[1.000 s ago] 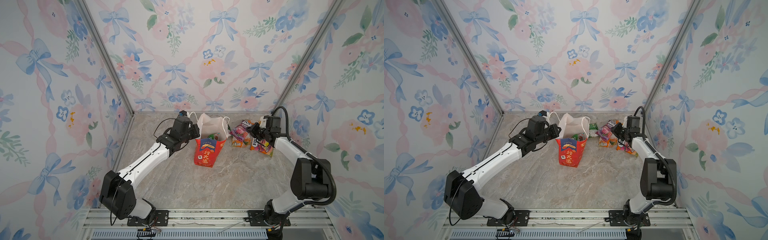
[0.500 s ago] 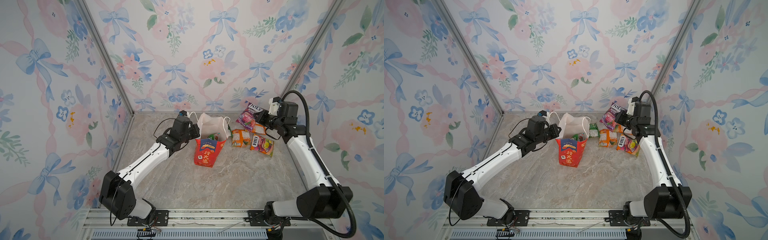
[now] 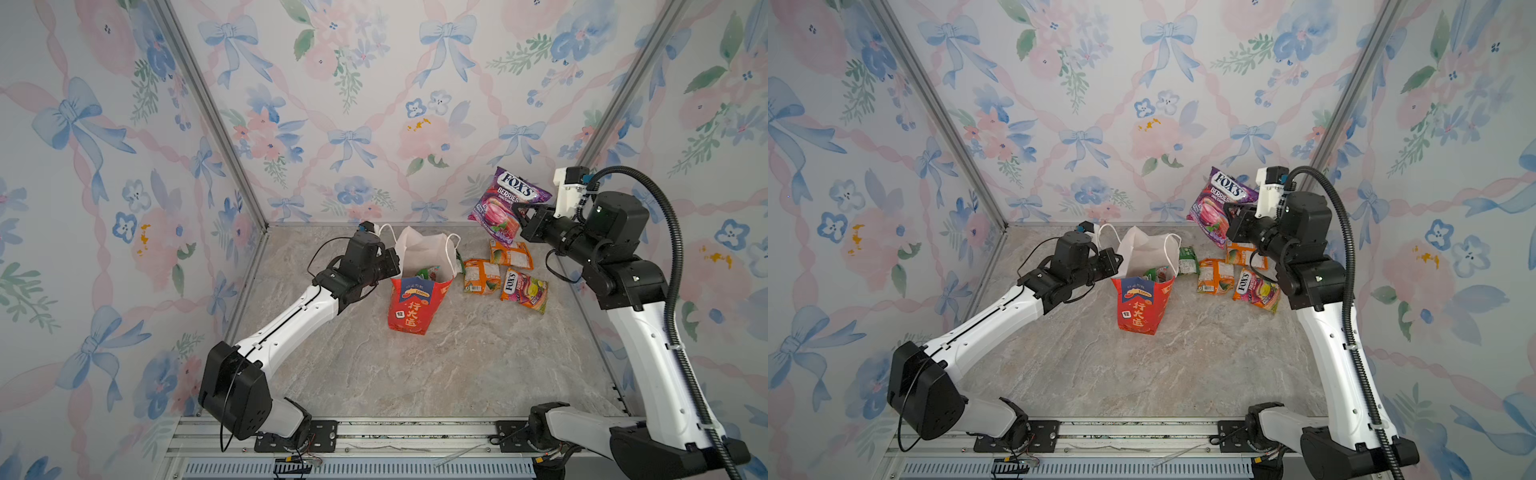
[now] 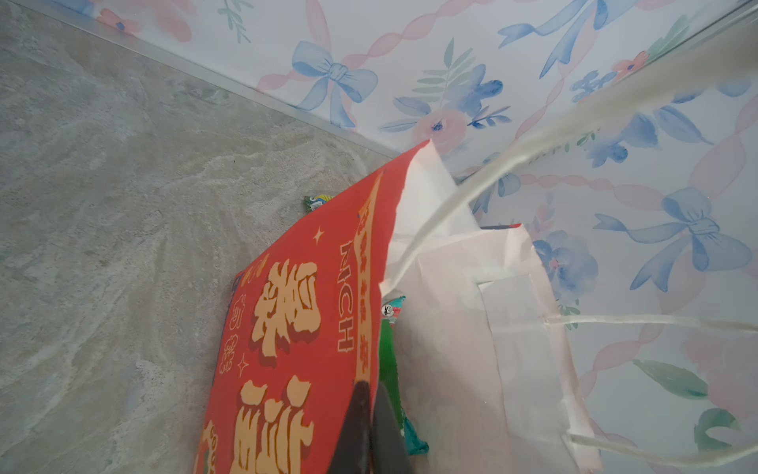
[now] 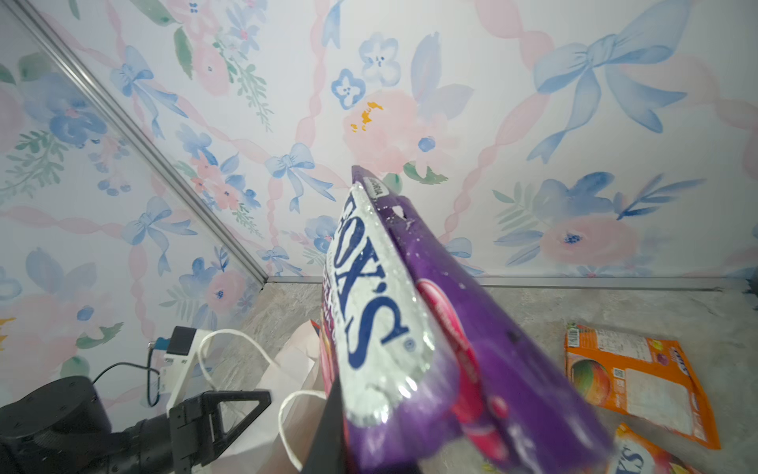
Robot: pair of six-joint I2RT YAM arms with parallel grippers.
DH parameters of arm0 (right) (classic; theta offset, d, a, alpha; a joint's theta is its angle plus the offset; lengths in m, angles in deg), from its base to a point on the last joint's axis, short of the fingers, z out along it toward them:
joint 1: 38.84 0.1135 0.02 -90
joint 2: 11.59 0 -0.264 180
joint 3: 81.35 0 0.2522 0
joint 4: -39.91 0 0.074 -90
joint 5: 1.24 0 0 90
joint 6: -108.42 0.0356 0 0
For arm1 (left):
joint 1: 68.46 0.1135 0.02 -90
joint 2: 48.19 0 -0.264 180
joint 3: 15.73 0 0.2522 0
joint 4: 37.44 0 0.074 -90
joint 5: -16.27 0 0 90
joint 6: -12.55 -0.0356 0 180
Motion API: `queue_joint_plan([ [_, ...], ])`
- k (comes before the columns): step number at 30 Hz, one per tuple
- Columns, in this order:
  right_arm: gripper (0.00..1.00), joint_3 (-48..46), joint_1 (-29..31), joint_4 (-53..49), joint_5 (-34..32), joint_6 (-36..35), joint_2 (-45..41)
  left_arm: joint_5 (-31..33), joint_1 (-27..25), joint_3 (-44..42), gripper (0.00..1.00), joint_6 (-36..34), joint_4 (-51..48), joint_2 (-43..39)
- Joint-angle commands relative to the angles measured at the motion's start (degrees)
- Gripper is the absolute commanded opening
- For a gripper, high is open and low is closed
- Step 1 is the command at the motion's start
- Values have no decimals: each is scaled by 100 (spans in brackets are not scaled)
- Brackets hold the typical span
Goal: Place the snacks into the paper bag
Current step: 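Lift the purple Fox's Berries packet upward with the right gripper, then carry the purple Fox's Berries packet with the right gripper over the bag opening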
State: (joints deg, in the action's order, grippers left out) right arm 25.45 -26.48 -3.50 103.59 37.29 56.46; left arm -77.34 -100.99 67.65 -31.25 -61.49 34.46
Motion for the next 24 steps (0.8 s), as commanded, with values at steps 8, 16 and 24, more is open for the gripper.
queue_joint_plan([
  [8,0,708,1274,136,-536,-768,24,-174,16,-93,0,21,27,-78],
  [16,0,1160,2196,-22,-1078,-1218,603,-169,15,-114,0,30,26,-104],
  [24,0,1430,2765,-303,-1935,-1469,1139,-188,6,-99,0,56,38,-50],
])
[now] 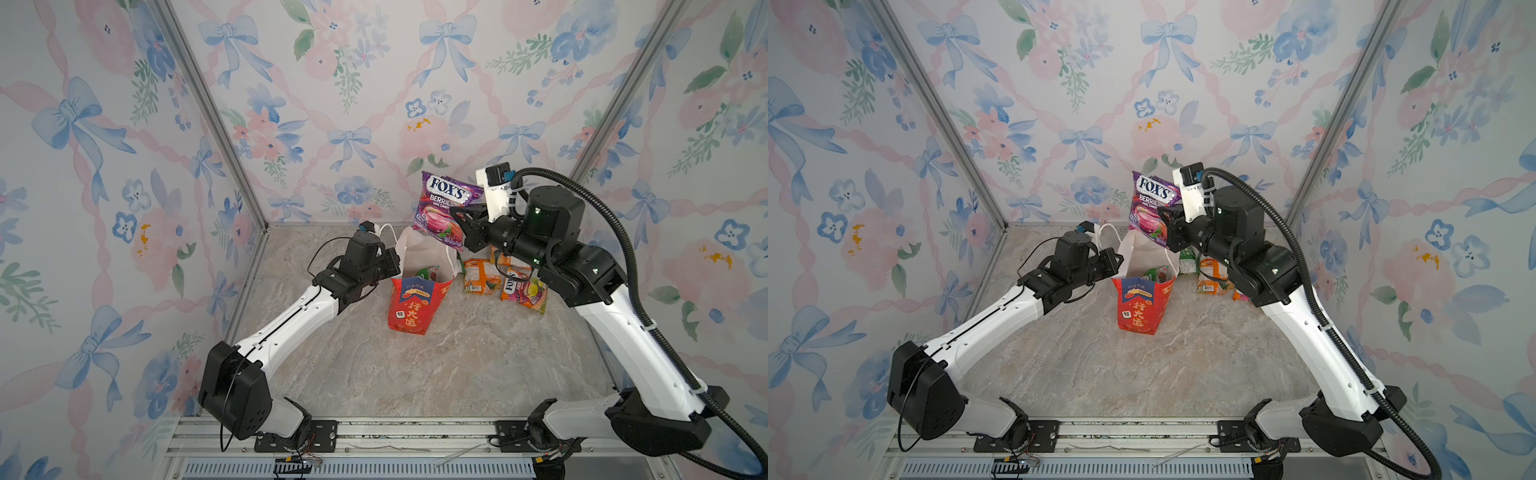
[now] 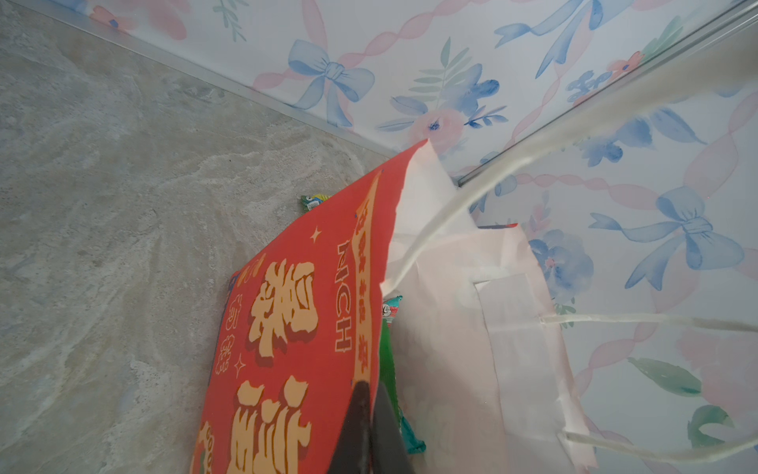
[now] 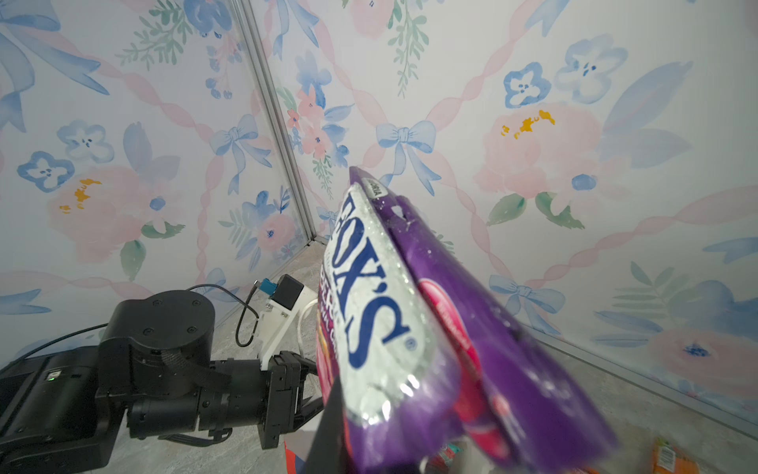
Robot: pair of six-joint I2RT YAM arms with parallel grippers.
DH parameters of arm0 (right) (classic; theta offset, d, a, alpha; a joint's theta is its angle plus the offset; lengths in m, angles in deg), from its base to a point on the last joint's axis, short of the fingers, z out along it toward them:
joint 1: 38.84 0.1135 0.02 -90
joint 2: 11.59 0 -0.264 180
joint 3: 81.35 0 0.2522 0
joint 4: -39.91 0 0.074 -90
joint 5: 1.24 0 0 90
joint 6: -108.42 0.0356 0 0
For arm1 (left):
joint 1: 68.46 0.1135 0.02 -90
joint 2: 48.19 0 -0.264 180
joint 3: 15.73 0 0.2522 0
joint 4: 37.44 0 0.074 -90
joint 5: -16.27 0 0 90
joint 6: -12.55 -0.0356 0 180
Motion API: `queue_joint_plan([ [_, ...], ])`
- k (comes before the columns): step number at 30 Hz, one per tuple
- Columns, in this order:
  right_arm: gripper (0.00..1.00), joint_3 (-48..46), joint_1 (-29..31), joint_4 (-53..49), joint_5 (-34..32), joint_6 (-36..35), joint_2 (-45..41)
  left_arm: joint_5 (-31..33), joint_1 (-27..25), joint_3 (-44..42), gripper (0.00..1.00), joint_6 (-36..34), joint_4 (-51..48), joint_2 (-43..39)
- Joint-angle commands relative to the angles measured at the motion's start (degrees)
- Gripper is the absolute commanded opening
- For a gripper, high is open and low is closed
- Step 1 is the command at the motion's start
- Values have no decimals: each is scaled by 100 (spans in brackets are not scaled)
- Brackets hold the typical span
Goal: Place the snacks into the paper bag
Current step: 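Carry the purple Fox's Berries packet with the right gripper over the bag opening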
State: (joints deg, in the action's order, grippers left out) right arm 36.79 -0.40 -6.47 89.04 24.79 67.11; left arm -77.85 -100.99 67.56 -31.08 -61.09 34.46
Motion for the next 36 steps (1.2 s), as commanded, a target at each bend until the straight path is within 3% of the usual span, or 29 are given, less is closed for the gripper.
queue_joint_plan([
  [1,0,339,211,-69,-592,-258,150,-138,9,-90,0,31,12,-56],
  [13,0,551,544,-572,-1395,-593,653,-124,-1,-98,0,30,11,-64],
  [36,0,-47,679,-649,-1459,-389,794,-111,1,-156,0,65,40,-92],
])
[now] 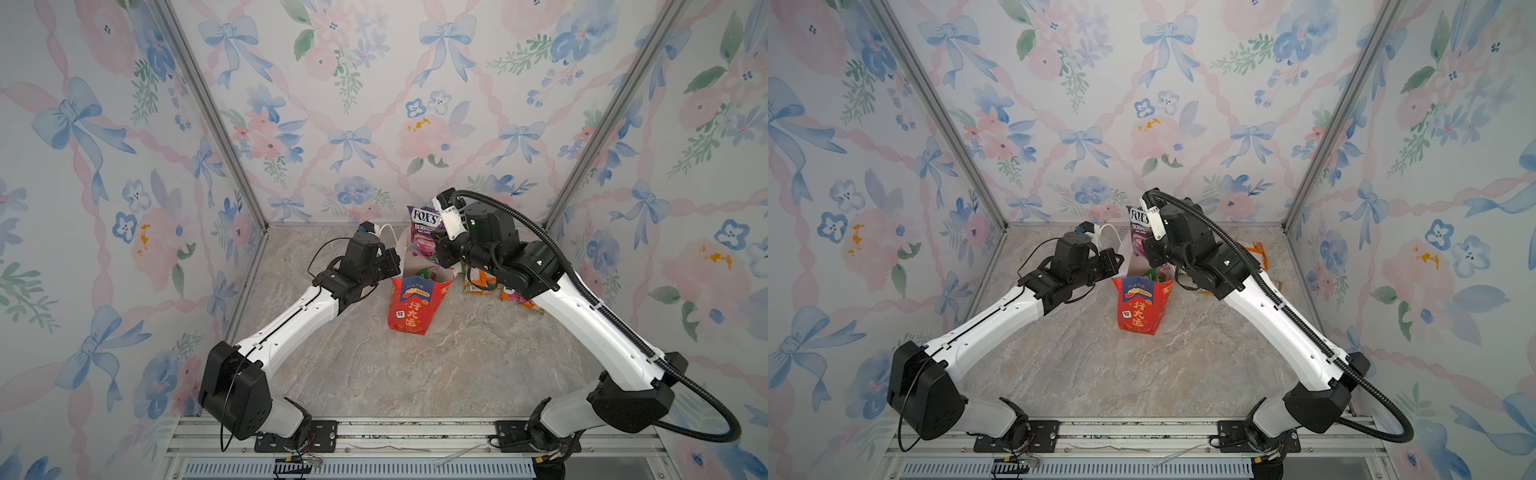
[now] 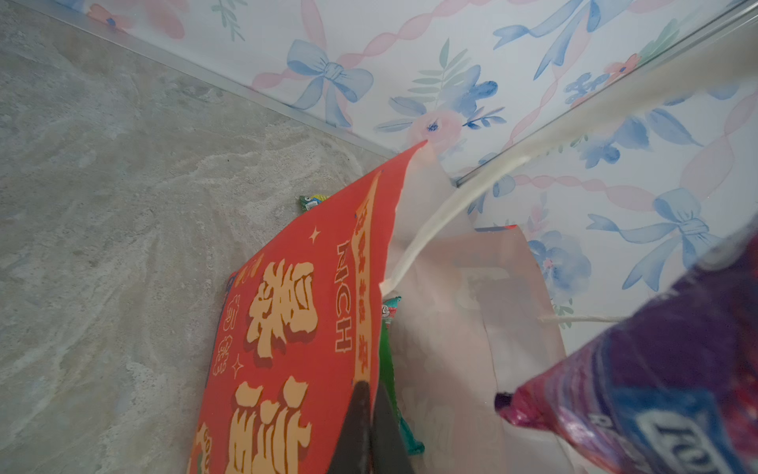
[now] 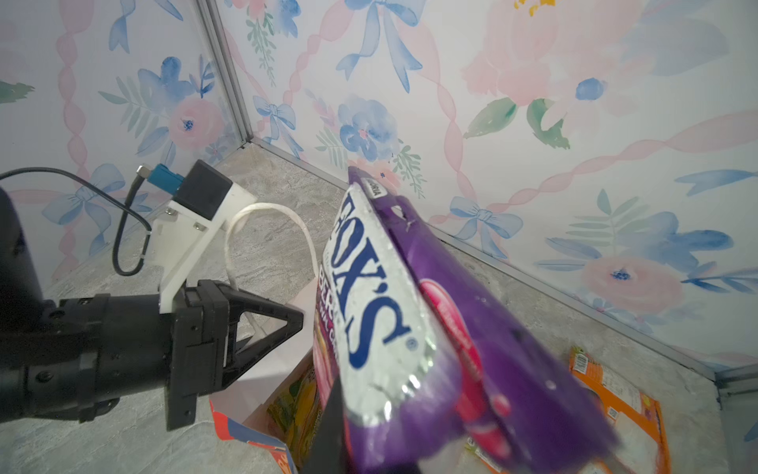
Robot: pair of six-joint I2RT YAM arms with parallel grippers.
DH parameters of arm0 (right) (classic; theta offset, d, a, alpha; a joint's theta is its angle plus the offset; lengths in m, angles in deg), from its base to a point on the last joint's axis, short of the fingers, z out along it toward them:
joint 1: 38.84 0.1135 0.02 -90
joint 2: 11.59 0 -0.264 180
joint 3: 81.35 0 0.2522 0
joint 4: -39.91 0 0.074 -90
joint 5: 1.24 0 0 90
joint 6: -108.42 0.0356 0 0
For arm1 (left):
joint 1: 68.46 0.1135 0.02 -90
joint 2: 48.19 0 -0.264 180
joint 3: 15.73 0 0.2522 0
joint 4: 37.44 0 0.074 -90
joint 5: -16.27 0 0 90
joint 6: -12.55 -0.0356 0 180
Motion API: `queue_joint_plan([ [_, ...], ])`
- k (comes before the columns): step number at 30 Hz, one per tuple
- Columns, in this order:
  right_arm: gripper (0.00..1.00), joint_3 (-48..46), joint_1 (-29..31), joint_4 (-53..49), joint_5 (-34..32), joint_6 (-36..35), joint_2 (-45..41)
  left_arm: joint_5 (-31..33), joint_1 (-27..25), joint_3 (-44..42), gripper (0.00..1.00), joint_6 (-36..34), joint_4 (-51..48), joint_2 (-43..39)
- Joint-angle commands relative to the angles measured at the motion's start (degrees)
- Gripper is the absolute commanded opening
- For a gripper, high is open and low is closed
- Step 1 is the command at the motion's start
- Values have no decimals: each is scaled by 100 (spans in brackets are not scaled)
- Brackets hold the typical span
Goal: Place the snacks into the paper bag
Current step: 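Carry the purple Fox's Berries packet with the right gripper over the bag opening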
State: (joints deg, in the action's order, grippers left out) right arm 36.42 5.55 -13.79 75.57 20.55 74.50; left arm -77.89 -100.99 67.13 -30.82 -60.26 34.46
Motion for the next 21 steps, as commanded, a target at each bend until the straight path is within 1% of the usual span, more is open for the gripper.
queue_joint_plan([
  [1,0,2,86,75,-114,31,74,-108,-7,-110,0,39,-48,-94],
  [11,0,-45,80,66,-89,-193,277,-103,0,-125,0,41,-52,-116],
  [16,0,-117,71,70,116,-386,338,-106,-1,-131,0,38,-46,-121],
  [21,0,-143,-15,-40,481,-519,383,-83,9,-158,0,30,-46,-144],
])
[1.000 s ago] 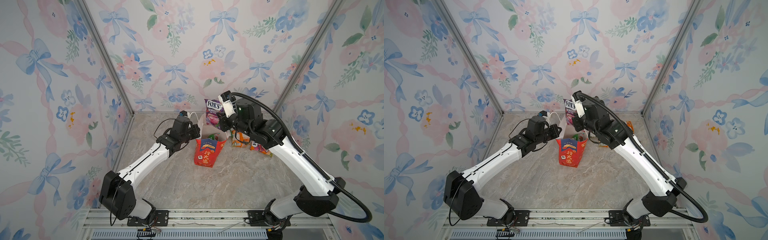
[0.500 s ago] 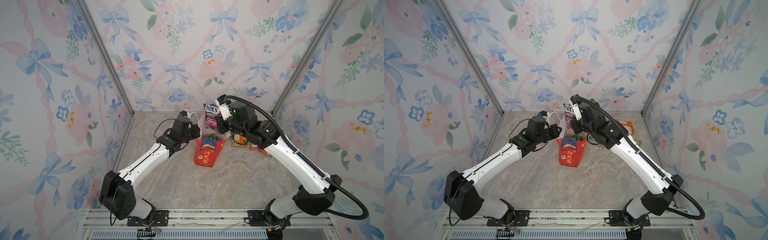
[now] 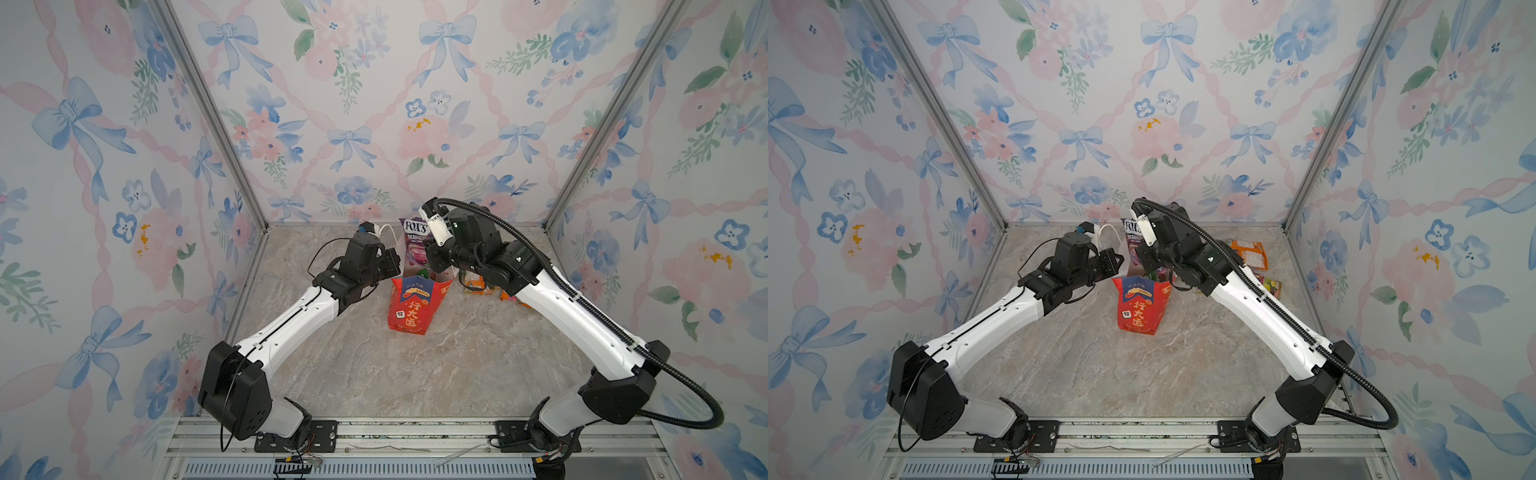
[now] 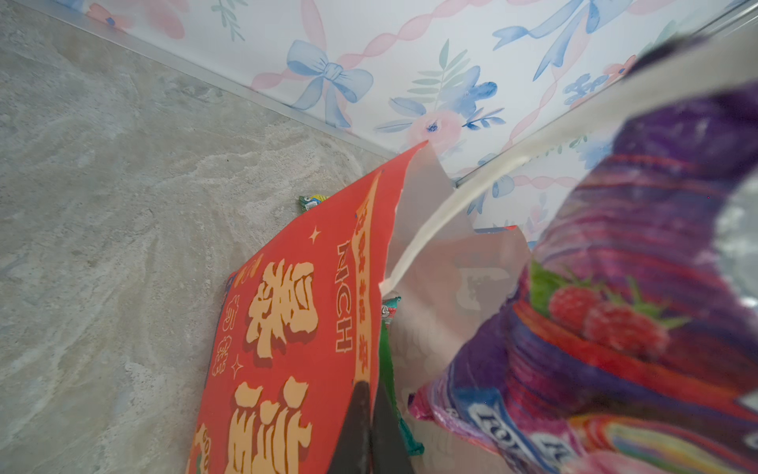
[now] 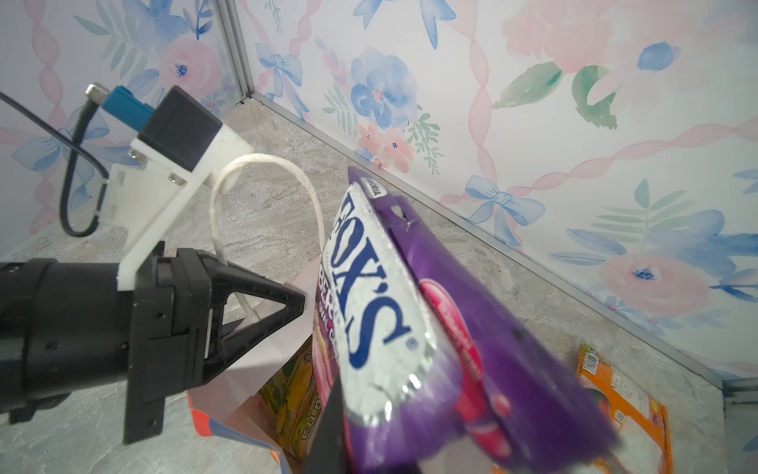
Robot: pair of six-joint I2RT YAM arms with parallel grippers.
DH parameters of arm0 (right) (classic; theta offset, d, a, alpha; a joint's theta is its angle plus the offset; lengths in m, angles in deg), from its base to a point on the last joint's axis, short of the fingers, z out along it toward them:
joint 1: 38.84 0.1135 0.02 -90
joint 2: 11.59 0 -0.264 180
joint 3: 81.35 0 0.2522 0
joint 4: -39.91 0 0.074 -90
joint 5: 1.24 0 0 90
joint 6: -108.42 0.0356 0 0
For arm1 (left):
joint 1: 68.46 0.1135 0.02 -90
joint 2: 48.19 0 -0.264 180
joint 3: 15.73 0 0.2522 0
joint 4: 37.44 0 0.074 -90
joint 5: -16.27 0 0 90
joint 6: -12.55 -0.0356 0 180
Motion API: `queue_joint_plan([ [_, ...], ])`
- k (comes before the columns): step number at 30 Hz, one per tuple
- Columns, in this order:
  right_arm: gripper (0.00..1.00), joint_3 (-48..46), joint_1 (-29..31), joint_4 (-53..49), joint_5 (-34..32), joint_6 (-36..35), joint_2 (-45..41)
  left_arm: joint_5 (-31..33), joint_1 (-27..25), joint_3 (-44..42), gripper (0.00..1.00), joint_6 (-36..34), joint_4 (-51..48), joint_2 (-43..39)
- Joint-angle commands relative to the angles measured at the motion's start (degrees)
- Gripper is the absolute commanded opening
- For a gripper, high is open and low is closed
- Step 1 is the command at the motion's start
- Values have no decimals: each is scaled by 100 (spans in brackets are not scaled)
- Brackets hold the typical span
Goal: Place the snacks into the paper bag
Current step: 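Carry the purple Fox's Berries packet with the right gripper over the bag opening, then lower the purple packet into the bag and open the right gripper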
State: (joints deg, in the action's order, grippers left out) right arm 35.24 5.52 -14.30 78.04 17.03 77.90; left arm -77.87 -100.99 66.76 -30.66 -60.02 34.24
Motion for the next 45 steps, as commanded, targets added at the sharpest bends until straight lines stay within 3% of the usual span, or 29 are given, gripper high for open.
queue_joint_plan([
  [1,0,-18,-30,-2,281,-145,51,-86,7,-130,0,15,-69,-131],
  [15,0,-358,-565,203,1435,-48,-97,-86,10,-135,0,15,-76,-143],
  [33,1,-305,-657,-14,1758,227,-28,-113,8,-75,0,6,-70,-106],
  [35,4,-259,-682,-83,1757,258,-3,-108,9,-79,0,6,-67,-113],
  [42,35,-193,-692,-143,1668,267,42,-112,10,-66,0,6,-72,-112],
  [45,40,-171,-692,-96,1619,274,8,-112,4,-65,0,6,-68,-115],
])
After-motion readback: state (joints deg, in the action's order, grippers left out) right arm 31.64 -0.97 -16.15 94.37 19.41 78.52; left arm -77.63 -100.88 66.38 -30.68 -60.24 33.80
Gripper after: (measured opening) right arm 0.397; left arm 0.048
